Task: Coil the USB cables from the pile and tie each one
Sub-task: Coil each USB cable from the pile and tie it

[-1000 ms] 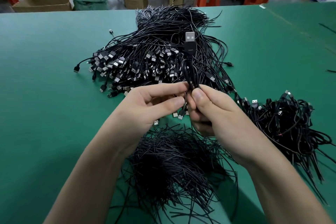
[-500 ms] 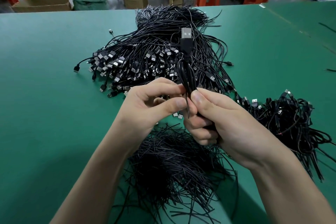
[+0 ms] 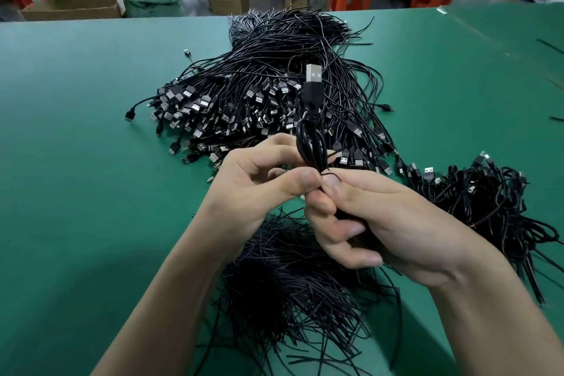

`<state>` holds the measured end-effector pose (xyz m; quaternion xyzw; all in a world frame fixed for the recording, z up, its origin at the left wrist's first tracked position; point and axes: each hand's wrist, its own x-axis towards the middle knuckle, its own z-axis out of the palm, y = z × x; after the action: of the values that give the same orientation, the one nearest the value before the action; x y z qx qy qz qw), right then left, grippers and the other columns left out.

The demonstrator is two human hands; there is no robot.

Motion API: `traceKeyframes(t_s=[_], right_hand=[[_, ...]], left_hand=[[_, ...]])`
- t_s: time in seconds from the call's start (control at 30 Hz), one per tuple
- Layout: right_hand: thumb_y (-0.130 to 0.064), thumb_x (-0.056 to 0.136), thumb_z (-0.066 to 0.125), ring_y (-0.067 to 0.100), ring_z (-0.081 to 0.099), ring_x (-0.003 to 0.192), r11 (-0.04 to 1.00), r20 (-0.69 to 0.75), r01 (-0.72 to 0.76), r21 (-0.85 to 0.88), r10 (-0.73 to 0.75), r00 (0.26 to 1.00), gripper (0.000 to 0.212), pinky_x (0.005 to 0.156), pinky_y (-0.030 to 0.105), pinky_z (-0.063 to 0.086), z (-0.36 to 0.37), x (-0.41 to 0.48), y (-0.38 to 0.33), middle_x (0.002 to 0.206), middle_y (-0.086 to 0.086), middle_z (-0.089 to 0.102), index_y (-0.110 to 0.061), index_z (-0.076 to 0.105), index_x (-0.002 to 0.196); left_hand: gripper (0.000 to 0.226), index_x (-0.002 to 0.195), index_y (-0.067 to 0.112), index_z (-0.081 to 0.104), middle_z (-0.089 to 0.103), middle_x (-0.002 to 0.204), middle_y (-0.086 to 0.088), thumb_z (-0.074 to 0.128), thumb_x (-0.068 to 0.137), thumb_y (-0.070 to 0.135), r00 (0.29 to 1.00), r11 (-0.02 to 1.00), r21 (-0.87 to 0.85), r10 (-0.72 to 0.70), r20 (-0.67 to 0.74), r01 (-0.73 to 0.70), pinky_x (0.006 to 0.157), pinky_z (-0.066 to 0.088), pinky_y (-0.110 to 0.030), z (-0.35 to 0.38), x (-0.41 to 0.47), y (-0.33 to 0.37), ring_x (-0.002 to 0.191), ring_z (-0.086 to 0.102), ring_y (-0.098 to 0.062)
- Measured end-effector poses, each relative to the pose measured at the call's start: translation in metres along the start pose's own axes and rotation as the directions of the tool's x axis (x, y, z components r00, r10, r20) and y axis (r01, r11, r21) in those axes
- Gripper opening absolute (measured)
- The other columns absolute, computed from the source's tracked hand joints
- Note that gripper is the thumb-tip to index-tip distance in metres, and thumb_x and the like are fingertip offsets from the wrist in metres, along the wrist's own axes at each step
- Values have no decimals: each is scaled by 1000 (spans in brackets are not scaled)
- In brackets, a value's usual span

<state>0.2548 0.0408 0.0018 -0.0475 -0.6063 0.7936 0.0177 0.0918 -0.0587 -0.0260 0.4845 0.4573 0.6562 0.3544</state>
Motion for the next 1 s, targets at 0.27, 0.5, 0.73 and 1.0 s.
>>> traceKeyframes(t_s=[0.27, 0.5, 0.73, 1.0], right_hand=[[-35, 105, 40, 4, 35, 37, 989, 89, -8, 150, -6, 996, 28, 39, 18, 23, -1, -1, 1, 62, -2, 31, -18, 50, 86], [-33, 104, 43, 11, 34, 48, 990, -25, 5, 140, -2, 1000, 24, 43, 23, 24, 3, 2, 1, 68, 1, 37, -13, 54, 94], [-41, 93, 65, 16, 68, 74, 687, -413, 82, -722, -524, 745, 19, 59, 39, 55, -1, 5, 2, 92, -7, 65, -30, 56, 106], [-25, 95, 73, 12, 62, 72, 312, -139, 169, -935, -759, 636, 8, 60, 18, 46, -6, 3, 2, 82, -14, 64, -21, 67, 93]], left_hand=[[13, 90, 24, 78, 71, 68, 6, 65, 92, 23, 1000, 996, -88, 7, 1, -7, 75, 54, -18, 12, -3, 3, 65, 67, -4], [20, 80, 18, 76, 63, 63, 10, 64, 92, 28, 996, 1000, -26, -16, -93, 14, 71, 51, -18, 14, -2, 7, 63, 61, -4], [24, 105, 8, 79, 77, 101, -17, 61, 101, 22, 996, 998, 31, -44, -73, 46, 89, 60, -44, 5, -2, 7, 98, 73, -34], [25, 69, 32, 74, 50, 65, 17, 60, 88, 42, 967, 961, 139, -249, 44, 241, 63, 34, -26, 3, -1, 10, 66, 40, -4]])
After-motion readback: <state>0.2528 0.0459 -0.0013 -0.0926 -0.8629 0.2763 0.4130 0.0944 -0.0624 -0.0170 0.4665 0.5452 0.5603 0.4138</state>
